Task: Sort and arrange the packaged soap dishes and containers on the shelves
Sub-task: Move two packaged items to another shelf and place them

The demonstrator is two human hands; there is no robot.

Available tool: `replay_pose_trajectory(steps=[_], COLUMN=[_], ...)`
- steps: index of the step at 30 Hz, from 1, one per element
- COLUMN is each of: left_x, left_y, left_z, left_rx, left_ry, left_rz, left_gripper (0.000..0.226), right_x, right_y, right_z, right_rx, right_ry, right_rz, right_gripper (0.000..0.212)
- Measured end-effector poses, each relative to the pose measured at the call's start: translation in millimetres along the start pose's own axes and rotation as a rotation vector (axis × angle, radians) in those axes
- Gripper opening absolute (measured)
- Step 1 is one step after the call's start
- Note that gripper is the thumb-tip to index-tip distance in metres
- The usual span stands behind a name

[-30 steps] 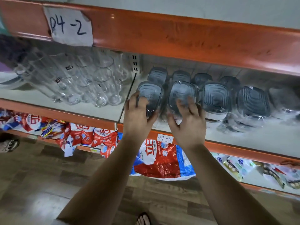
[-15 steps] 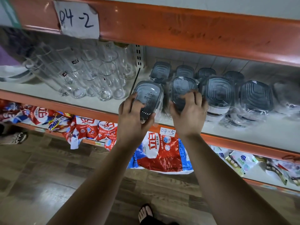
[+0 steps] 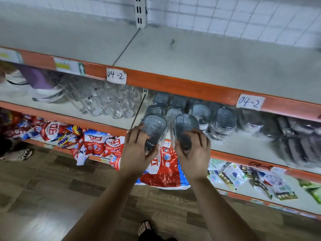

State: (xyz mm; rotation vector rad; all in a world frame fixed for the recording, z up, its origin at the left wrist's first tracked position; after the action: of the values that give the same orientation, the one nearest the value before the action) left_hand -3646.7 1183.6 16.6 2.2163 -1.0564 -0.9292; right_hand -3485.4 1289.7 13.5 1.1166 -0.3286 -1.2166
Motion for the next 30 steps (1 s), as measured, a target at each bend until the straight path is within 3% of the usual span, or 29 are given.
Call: replay_pose_trajectory(steps=[9,17,30], left_x=[8.1,-28.6,-192.5], left_y=[63.5,107.1,159.7], left_z=[-61.7,-89.6,-13.6], left_rx=[0.093,0.025,-0.001], left_ry=[-0.063,-0.218,-0.215], left_rz=[-0.09,-0.175,-0.081], left_gripper=[0.033,0.035,0.037], right_x=[18.1,-13.6,-163.7], right_y=[103.3,153.4,91.1], right_z=[28.1,46.3,109.1], right_rx=[-0.041,-0.113,0.053], right_ry=[0.143,0.229,0.202], right_rz=[-0.193,-0.294,-0.051], right_gripper=[0.037,0.036,0.052])
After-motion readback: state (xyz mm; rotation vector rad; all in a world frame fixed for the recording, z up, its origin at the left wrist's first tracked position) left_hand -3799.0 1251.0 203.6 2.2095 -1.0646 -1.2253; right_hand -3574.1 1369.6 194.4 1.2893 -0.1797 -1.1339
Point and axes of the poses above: each hand's wrist, its own x-axis away from the middle knuckle, its own y-axis out of the back of the hand, z = x × y, the point moved 8 cm from there along -x, towards the middle knuckle, and after that the axes turned 10 degrees about x, right-handed, at the moved point
